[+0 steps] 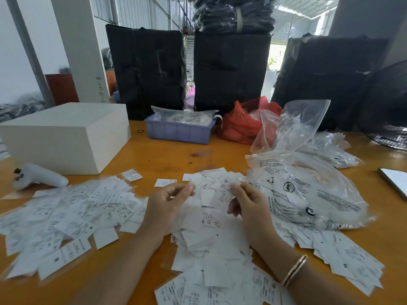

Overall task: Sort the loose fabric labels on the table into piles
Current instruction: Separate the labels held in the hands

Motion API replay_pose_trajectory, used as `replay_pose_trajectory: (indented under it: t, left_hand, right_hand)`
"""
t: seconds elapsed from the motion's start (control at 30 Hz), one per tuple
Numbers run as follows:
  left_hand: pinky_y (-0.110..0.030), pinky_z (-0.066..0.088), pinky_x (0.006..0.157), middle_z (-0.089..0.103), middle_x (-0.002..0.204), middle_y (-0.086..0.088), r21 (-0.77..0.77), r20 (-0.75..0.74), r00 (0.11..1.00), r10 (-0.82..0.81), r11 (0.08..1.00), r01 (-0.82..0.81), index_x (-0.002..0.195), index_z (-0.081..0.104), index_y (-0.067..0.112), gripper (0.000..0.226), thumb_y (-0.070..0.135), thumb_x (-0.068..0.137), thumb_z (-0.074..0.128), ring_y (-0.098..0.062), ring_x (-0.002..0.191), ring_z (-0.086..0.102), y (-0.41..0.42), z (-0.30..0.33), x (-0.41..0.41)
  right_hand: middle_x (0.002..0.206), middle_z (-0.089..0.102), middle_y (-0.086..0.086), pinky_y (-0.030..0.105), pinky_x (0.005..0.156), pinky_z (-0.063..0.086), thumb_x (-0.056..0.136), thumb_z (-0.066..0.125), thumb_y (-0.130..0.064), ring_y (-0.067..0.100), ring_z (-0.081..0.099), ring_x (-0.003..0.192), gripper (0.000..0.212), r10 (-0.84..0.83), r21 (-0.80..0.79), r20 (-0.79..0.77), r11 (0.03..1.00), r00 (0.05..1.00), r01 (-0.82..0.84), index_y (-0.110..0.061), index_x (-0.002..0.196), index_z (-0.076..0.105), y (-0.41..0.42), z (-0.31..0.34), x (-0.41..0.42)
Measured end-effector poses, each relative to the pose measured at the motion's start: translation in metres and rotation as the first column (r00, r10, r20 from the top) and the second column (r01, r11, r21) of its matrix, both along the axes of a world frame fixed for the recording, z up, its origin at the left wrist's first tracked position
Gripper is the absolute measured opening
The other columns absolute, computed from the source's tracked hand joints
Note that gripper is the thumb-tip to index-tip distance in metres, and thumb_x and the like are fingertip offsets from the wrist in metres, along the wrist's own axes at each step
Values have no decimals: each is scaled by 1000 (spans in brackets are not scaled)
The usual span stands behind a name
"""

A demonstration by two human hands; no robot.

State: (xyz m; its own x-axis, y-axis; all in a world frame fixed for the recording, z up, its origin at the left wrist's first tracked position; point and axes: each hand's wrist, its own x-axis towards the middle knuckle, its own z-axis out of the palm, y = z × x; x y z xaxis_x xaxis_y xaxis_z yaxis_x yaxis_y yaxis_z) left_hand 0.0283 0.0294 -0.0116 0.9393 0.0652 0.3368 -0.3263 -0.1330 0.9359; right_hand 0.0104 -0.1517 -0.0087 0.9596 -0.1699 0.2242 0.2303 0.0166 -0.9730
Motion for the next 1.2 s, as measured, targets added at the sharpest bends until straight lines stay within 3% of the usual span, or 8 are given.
replay_pose_trajectory:
  t: [0.07, 0.17, 0.33, 0.47, 0.67, 0.8, 0.93, 1.2]
  left_hand:
    - [-2, 44, 63, 72, 78, 19, 8, 4, 1000, -7, 1000, 7, 77, 71, 33, 8, 34, 81, 65, 8, 78, 63, -1, 0, 0]
    - [-5, 46, 64, 72, 77, 18, 11, -1, 1000, -26, 1000, 26, 79, 70, 32, 10, 27, 85, 64, 6, 75, 63, -2, -1, 1]
    - [-8, 46, 56, 70, 70, 13, -13, 18, 998, -55, 998, 55, 87, 70, 23, 15, 20, 92, 56, 2, 62, 61, -2, -2, 0]
    - [-13, 44, 49, 62, 55, 4, 11, 26, 995, -100, 995, 99, 83, 70, 19, 22, 36, 84, 56, -3, 48, 52, -2, -1, -2]
    - [-16, 43, 45, 60, 51, 2, 182, 52, 994, -99, 979, 88, 76, 62, 20, 27, 47, 74, 62, -6, 41, 51, -3, -4, -2]
    - [-18, 50, 56, 68, 68, 3, 98, -12, 974, -224, 970, 224, 84, 66, 20, 23, 41, 75, 68, -6, 59, 62, -3, -4, -4]
    - [-12, 49, 62, 69, 77, 12, 114, -16, 993, -119, 986, 120, 79, 68, 24, 8, 19, 79, 74, -2, 71, 63, -6, -5, -3]
    - [-23, 52, 78, 74, 95, 0, -241, -85, 989, -124, 965, 100, 87, 58, 11, 8, 5, 92, 54, -10, 91, 68, -1, 1, 0]
  right_hand:
    - [59, 61, 0, 19, 47, 46, 92, 58, -13, 14, 61, 52, 13, 46, 241, -37, 970, 998, -36, -14, 81, 65, -2, 2, 2]
    - [66, 64, 0, 20, 50, 48, 89, 61, -8, 17, 65, 59, 20, 100, 333, -9, 938, 995, -91, -22, 76, 69, 0, 0, 5]
    - [64, 61, 0, 19, 54, 47, 90, 58, -5, 14, 62, 58, 32, 18, 138, 61, 990, 998, -27, -32, 107, 62, 1, -5, 7]
    - [78, 60, 1, 12, 62, 44, 94, 49, 0, -1, 59, 62, 40, -39, -244, 181, 966, 983, 84, -36, 93, 67, 3, -3, 3]
    - [67, 58, -24, 11, 61, 38, 87, 66, -29, -1, 54, 67, 10, 133, -522, 158, 852, 978, -31, -27, 85, 75, 15, -9, 0]
    - [62, 60, -6, 12, 57, 37, 86, 67, -24, 3, 52, 59, 17, 40, -411, 132, 912, 990, 18, -17, 71, 73, 11, -8, 4]
    - [59, 61, -16, 7, 54, 37, 86, 66, -24, -6, 52, 54, 13, 2, -246, 88, 969, 996, 20, -19, 78, 74, 2, -1, 7]
    - [74, 67, -4, 10, 62, 43, 85, 66, -25, 1, 58, 67, 12, 99, -305, 54, 949, 994, -78, -32, 79, 73, 8, -6, 7]
